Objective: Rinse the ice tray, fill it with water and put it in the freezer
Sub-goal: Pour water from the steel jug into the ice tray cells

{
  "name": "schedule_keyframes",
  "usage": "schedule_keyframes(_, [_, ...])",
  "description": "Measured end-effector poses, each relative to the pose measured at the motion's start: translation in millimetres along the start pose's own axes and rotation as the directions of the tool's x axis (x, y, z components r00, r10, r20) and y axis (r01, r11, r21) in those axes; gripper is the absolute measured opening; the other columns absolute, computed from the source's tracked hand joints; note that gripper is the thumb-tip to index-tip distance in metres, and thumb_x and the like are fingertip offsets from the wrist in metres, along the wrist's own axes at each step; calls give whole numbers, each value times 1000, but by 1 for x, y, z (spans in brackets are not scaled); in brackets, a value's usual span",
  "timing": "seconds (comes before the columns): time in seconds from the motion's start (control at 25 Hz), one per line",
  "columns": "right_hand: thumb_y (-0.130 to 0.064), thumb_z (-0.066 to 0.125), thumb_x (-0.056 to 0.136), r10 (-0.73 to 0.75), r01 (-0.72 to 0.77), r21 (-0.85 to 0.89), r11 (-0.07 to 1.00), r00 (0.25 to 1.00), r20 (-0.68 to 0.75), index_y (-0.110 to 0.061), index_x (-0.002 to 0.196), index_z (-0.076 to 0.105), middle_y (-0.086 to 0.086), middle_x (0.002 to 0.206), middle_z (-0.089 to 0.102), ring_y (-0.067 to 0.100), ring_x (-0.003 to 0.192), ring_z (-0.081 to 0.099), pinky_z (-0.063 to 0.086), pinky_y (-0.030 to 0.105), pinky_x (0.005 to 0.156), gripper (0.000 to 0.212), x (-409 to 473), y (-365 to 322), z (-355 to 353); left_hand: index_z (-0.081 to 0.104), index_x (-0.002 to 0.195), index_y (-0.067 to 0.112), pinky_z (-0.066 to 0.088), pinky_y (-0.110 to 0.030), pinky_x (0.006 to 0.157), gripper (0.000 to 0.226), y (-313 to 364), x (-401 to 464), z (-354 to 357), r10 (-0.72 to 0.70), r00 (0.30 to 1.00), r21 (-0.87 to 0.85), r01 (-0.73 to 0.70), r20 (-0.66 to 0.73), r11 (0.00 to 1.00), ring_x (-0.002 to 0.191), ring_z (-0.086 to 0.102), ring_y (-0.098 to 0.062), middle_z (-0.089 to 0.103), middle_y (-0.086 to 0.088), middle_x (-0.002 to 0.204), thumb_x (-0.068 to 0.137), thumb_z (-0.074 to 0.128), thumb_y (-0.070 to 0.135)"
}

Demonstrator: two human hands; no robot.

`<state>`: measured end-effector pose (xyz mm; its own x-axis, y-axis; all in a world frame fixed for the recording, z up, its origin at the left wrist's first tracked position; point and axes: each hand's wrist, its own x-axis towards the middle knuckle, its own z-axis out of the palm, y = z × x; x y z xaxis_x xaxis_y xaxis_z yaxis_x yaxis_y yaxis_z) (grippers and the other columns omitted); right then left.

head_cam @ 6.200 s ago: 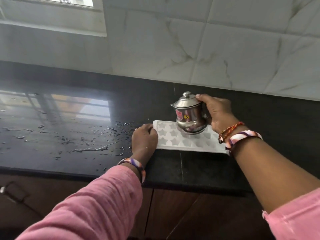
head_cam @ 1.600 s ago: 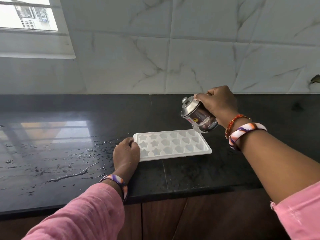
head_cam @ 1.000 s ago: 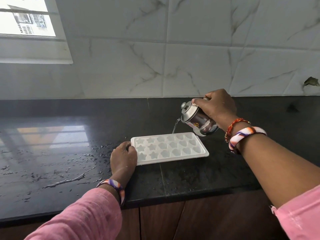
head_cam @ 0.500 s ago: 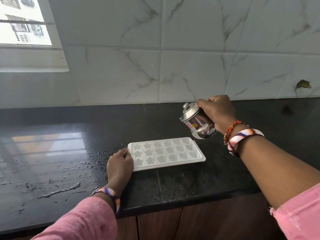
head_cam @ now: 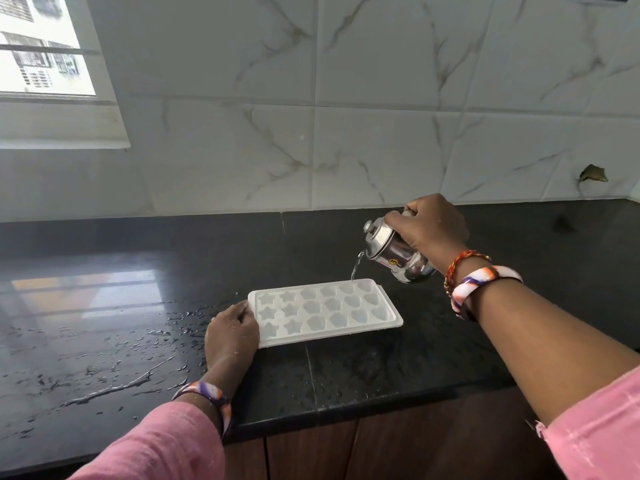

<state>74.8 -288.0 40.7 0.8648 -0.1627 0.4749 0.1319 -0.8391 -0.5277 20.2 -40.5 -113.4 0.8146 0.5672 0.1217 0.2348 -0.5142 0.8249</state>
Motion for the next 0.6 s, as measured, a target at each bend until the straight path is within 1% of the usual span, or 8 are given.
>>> schedule_keyframes(0.12, [-37,60,83,-15,15,5,1000,1000,3,-17,59,53,-6,54,49,6,52,43,28,16,51,33,2,3,1,72,102,13,46,-36,81,26,1,0,-1,-6,1000,-13,6,-7,1000,95,62,-35,71,-14,108,91,49,19])
schedule_keyframes(0.2, [-36,60,82,7,-7,38,999,1000,15,-17,56,52,-4,54,50,9,52,46,31,17,52,34,2,4,-1,72,100,11,47,-38,82,25,1,0,0,-4,1000,-12,4,-8,1000,94,62,-35,71,-15,107,91,49,18])
schedule_keyframes(0.24, [-35,61,81,38,-40,86,995,999,21,-16,55,52,-3,54,52,12,53,49,34,18,53,34,3,5,-1,72,99,11,47,-38,82,25,1,0,0,-4,1000,-9,4,-10,1000,93,62,-35,71,-16,106,91,49,18])
schedule_keyframes(0.32, [-31,64,79,149,-151,254,955,989,27,-12,55,54,2,55,54,17,55,51,40,23,57,32,6,6,-2,72,98,9,47,-38,80,25,1,0,-1,-1,1000,-5,1,-16,1000,92,62,-35,71,-17,104,91,49,18])
schedule_keyframes(0.4, [-27,66,77,267,-262,445,856,962,52,-11,54,55,4,56,55,20,59,52,44,27,60,30,8,7,-2,72,97,9,46,-36,79,25,2,-1,-1,4,1000,-2,-4,-17,1000,91,62,-34,71,-17,104,91,49,18])
schedule_keyframes(0.48, [-24,66,76,328,-312,542,780,942,71,-11,52,54,3,56,54,21,61,51,45,28,60,30,10,7,-2,72,100,10,43,-34,77,25,4,-2,-2,10,1000,6,-10,-21,1000,93,62,-34,71,-17,105,91,50,17])
schedule_keyframes(0.52, [-24,66,76,328,-311,531,788,942,67,-9,53,55,4,56,54,21,60,50,43,27,59,30,10,7,-1,72,101,10,43,-33,77,25,4,-3,-2,12,1000,10,-12,-24,1000,94,62,-34,71,-17,106,91,50,17])
schedule_keyframes(0.6, [-27,64,76,281,-264,419,869,960,23,-2,59,60,7,56,54,21,56,48,40,26,57,31,9,7,0,72,102,10,44,-34,79,25,5,-4,-3,11,1000,9,-11,-27,1000,96,62,-35,71,-17,107,91,50,17])
